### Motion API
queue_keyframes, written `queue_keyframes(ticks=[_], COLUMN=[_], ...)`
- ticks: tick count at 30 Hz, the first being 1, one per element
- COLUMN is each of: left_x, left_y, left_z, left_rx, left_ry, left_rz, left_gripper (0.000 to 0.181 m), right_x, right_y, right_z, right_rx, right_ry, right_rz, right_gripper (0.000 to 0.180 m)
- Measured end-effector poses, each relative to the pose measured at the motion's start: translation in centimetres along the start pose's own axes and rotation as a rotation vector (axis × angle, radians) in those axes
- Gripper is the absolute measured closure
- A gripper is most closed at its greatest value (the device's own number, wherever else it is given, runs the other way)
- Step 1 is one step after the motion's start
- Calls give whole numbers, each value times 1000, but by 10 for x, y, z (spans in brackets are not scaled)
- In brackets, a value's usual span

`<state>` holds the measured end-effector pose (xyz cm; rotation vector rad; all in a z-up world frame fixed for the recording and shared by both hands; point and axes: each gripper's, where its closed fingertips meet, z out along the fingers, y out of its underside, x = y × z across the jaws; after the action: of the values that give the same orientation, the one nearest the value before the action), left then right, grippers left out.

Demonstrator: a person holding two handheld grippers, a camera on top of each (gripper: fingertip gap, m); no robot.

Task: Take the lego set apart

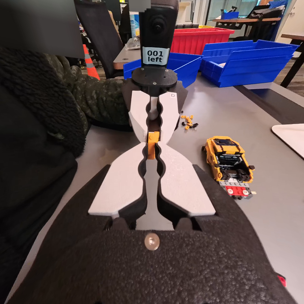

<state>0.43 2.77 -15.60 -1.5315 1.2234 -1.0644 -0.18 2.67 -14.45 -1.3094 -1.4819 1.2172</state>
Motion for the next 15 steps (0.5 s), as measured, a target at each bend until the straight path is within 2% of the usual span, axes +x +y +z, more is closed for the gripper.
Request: queue_keyframes(ticks=[5, 6, 12, 15], left_x=[3, 3, 0, -14], left_y=[2, 4, 5, 10], left_z=[2, 2, 1, -11], left_rx=[-18, -29, -37, -68], left_ry=[10, 7, 3, -50], left_rz=[19, 28, 14, 6], left_gripper=[168, 168, 167, 168], right_x=[-4, -4, -1, 9], right_y=[6, 8, 8, -5], right_z=[2, 3, 4, -14], right_rx=[-32, -38, -47, 32], right_ry=[-23, -25, 0, 41], right_rz=[-3, -6, -44, -31], right_gripper=[166, 171, 172, 172])
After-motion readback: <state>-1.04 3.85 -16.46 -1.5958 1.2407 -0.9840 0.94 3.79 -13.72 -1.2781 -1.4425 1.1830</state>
